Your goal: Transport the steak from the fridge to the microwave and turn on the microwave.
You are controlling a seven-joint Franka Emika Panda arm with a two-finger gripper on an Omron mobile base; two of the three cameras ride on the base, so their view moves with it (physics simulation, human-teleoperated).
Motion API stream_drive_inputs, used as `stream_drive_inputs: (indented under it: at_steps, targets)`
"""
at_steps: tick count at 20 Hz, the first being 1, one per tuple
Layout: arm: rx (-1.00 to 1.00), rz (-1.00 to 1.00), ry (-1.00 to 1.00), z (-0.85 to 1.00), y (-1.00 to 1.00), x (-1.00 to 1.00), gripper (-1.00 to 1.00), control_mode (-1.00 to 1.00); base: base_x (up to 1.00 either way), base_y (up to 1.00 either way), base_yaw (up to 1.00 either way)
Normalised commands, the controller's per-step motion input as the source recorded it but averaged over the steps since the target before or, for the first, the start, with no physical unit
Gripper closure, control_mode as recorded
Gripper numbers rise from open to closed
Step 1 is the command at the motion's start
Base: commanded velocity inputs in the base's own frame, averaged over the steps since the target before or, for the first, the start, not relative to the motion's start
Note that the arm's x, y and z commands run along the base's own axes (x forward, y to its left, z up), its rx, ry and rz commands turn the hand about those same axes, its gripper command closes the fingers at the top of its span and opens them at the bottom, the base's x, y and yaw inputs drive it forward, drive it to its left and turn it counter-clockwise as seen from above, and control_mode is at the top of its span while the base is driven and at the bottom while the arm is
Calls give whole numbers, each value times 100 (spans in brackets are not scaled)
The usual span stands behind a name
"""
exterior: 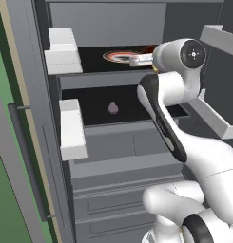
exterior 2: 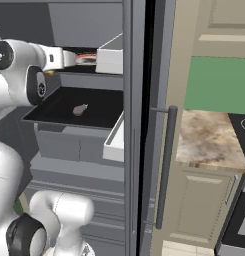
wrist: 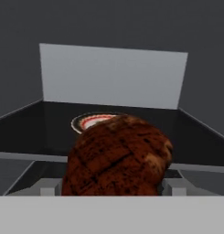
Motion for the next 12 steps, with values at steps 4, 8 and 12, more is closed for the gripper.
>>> stream_drive_inputs:
  at_steps: [4,8,12]
  targets:
    - [0,0,0,5,-11,-99,100,-100,0,0,0]
    - [1,2,0,0,-18,-93,100,-100,0,0,0]
    - [2,7,3,0,-22,-72,100,-100,0,0,0]
